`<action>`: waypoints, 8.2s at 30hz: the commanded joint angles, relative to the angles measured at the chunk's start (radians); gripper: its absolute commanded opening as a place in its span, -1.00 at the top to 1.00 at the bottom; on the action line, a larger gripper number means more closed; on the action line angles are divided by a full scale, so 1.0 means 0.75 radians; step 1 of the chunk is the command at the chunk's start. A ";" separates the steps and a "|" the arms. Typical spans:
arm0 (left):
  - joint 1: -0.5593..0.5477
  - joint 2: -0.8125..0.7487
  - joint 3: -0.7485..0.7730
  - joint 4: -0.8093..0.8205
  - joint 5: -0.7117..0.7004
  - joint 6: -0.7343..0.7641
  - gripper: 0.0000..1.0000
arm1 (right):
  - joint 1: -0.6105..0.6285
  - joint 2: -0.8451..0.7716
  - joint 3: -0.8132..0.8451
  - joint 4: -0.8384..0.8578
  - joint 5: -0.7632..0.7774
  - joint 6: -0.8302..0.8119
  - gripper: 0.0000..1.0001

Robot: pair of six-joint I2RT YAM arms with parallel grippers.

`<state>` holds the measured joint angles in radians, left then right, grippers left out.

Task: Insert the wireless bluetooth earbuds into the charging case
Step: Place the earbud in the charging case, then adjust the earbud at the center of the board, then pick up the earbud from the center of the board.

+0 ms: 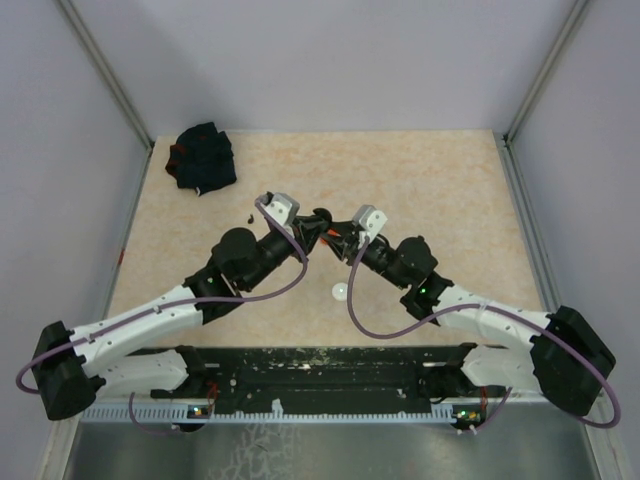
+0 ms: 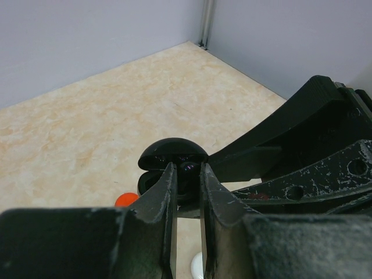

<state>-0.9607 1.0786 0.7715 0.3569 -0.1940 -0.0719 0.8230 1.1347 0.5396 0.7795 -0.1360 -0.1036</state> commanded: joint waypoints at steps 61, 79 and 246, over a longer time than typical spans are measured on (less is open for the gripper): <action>0.921 0.564 0.366 -0.714 0.266 -0.137 -0.38 | -0.042 -0.211 -0.185 -0.015 0.064 0.037 1.00; 1.024 1.171 0.749 -0.772 0.368 -0.095 -0.18 | -0.058 -0.206 -0.232 0.018 0.087 0.032 1.00; 0.653 0.945 0.510 -1.229 0.174 0.110 0.62 | -0.074 -0.217 -0.208 0.004 -0.019 0.076 1.00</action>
<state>-0.4595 1.8057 1.1515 -0.5835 -0.0521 0.0010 0.7757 0.9844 0.3664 0.7395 -0.1375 -0.0509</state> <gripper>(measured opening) 0.225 0.257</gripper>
